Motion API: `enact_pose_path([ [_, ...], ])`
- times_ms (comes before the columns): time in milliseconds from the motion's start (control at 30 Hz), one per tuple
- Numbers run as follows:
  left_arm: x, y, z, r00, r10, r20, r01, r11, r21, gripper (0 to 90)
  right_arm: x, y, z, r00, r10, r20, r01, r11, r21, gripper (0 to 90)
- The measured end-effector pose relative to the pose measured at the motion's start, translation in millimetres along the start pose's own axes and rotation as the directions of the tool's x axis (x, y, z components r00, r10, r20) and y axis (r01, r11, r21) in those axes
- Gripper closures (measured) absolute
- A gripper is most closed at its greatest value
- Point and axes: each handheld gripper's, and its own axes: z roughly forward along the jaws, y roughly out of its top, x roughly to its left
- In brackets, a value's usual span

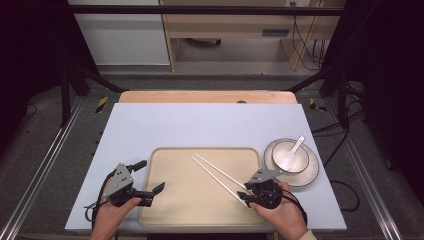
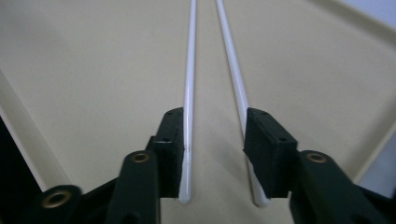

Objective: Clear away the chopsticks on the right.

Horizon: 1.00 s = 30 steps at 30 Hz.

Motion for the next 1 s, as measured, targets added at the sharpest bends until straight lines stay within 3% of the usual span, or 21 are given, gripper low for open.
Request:
enact_pose_path([
  [100, -3.7, 4.7, 1.4, 1.0000, 0.003, 0.000, -0.003, 0.9999, 0.017, 5.3, -0.3, -3.0, -6.1, 0.9996, 0.022, 0.016, -0.021, 0.997, -0.076, 45.3],
  [167, -6.7, 7.9, 2.4, 0.9999, -0.012, 0.000, 0.012, 0.9994, 0.032, 6.1, -0.3, -5.8, -10.5, 0.9986, 0.029, 0.045, -0.022, 0.989, -0.144, 37.2],
  [367, -16.6, 18.0, 8.6, 0.9999, -0.015, 0.008, 0.015, 0.9971, 0.075, 7.9, 4.6, -12.1, -21.4, 0.9928, 0.059, 0.104, -0.030, 0.965, -0.261, 19.8],
  [533, -22.8, 19.9, 21.1, 0.9994, -0.027, 0.021, 0.023, 0.9898, 0.141, 11.3, 8.5, -15.7, -23.5, 0.9901, 0.055, 0.129, -0.011, 0.949, -0.314, 11.4],
  [733, -30.1, 22.7, 35.2, 0.9983, -0.026, 0.052, 0.016, 0.9850, 0.171, 12.2, 6.9, -16.9, -28.9, 0.9888, 0.057, 0.138, -0.004, 0.935, -0.355, 9.2],
  [800, -32.2, 24.3, 41.6, 0.9984, -0.021, 0.051, 0.011, 0.9806, 0.196, 13.5, 5.2, -18.4, -30.2, 0.9871, 0.066, 0.146, -0.010, 0.933, -0.358, 8.8],
  [933, -38.0, 27.4, 58.6, 0.9987, -0.010, 0.049, -0.004, 0.9620, 0.273, 25.7, 2.5, -23.2, -33.1, 0.9852, 0.081, 0.151, -0.022, 0.933, -0.358, 7.7],
  [967, -38.0, 27.4, 58.6, 0.9987, -0.010, 0.049, -0.004, 0.9620, 0.273, 29.3, 2.4, -24.1, -33.7, 0.9848, 0.083, 0.152, -0.023, 0.933, -0.359, 7.7],
  [1000, -38.8, 27.4, 64.8, 0.9981, -0.014, 0.061, -0.005, 0.9535, 0.301, 29.3, 2.4, -24.1, -33.7, 0.9848, 0.083, 0.152, -0.023, 0.933, -0.359, 7.7],
])
